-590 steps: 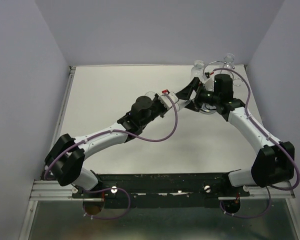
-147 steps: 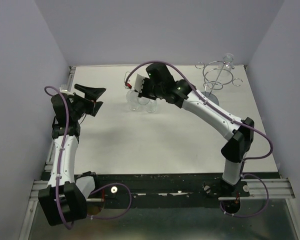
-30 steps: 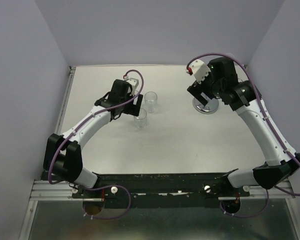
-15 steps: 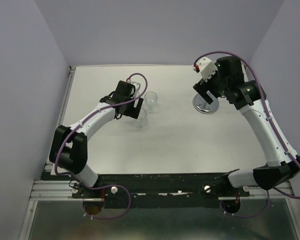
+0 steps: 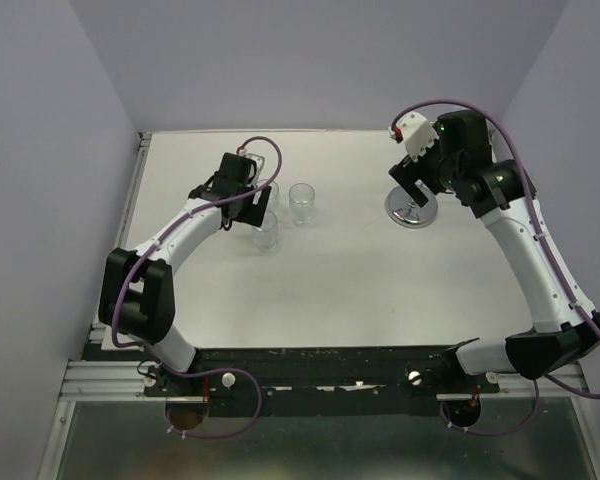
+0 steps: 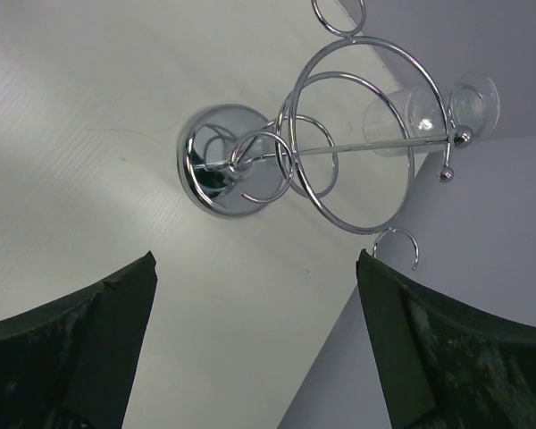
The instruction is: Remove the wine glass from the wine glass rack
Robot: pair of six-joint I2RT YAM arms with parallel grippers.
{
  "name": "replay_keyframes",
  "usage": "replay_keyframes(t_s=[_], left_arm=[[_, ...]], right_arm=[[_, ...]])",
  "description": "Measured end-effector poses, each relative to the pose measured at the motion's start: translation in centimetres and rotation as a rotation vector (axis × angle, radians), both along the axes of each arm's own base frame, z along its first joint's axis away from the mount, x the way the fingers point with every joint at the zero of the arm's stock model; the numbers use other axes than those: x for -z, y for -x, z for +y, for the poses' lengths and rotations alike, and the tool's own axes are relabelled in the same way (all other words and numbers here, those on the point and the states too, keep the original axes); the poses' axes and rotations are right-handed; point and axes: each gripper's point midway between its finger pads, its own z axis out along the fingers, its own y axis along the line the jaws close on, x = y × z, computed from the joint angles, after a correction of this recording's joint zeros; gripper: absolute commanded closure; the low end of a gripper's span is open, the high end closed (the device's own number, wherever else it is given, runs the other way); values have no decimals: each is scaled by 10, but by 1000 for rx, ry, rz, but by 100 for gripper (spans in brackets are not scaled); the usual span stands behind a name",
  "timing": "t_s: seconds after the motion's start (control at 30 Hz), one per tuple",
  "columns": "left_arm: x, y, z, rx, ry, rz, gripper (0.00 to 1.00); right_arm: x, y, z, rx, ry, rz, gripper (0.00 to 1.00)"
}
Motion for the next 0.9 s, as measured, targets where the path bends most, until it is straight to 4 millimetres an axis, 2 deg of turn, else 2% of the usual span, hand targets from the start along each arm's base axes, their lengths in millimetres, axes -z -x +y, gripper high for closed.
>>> replay_keyframes(t_s=[0.17,0.3,0.37,0.47,0.6,0.73,0.8,0.9], left_arm=[[-8,-12,19,-55,-10,-25,1],[-13,-17,26,-74,-10,-38,1],[-18,-19,25,-76,-7,-47,1],[-31,-21,27,-82,-5,-75,1],[-74,-15,30,-84,28,-167,1],[-139,-17,20,-45,126,-319,1],[-168,-18,5,-1,194,-385,1],[-190,-18,-24,90,287,-424,1]], right_arm=[[0,-1,-4,8,-5,2,0],[0,-3,-12,36,-27,6,0],[-4,-5,-22,72,-60,3,0],[-21,-9,-49,156,-114,-33,2],[-39,-13,-89,281,-191,-91,6],[-46,-16,-128,401,-260,-142,8],[-46,-18,-142,438,-290,-154,10],[-43,-25,-159,466,-333,-160,15]])
